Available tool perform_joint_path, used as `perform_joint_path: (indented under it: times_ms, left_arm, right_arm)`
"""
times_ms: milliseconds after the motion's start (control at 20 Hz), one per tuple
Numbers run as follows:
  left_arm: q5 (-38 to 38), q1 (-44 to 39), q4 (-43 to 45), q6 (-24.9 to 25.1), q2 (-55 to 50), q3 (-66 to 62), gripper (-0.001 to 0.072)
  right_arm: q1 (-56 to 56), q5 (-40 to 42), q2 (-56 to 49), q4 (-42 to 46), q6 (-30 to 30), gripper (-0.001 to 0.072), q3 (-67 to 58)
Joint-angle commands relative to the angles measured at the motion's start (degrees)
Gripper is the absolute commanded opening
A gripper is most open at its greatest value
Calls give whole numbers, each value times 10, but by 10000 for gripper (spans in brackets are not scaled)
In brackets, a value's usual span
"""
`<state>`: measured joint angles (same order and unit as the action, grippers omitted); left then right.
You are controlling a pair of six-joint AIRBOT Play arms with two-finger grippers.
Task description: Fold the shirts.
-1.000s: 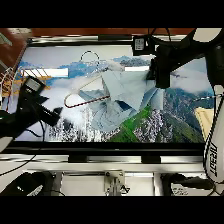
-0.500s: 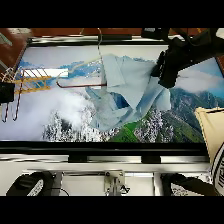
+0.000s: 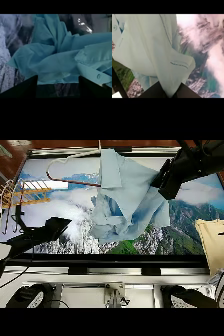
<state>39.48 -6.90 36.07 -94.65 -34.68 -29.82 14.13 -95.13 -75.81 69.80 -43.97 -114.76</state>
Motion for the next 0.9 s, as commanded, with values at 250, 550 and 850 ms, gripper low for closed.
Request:
perform_joint_path:
  times_ms: [250,550,850]
  left_arm:
    - [-77,-90,-368,300,-229,-52,615]
    - [-29,-94,-388,351,-344,-139,577]
    - [35,-100,-470,431,-364,-153,462]
  right_arm:
    - [0,-2,2,-5,-21,66,0]
    - [0,-18,2,-3,-21,66,0]
    - [0,-18,2,20,-30,66,0]
